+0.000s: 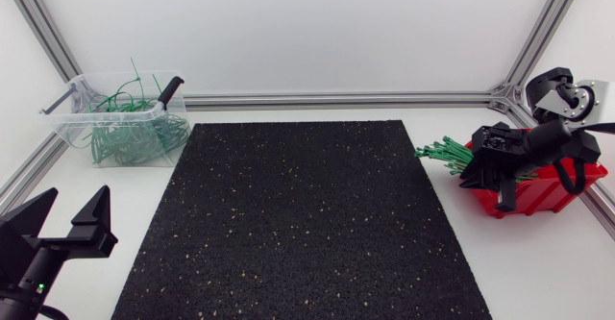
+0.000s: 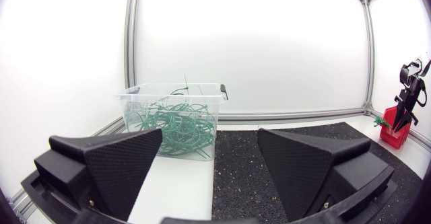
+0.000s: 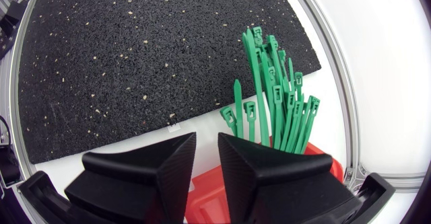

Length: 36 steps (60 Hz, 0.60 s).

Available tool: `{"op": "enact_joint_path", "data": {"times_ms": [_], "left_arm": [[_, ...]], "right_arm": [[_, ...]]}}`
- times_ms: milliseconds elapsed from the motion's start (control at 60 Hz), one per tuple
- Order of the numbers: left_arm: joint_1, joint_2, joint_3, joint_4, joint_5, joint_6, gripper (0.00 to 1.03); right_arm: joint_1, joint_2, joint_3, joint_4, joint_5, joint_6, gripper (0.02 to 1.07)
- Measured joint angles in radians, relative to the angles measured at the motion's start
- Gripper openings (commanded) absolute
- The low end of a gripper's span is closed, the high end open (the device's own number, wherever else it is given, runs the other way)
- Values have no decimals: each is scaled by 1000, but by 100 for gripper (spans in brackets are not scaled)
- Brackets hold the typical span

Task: Take a green cable tie from the red box, thread the tail through the head to close it, then place it in the transparent bin on the left.

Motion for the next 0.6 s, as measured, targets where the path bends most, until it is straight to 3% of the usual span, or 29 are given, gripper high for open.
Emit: {"op": "enact_joint_path", "data": {"times_ms": [600], "left_arm": [[0,0,0,0,-3,0,99]], "right_arm": [[0,-38,21,19,-1,-2,30]]}}
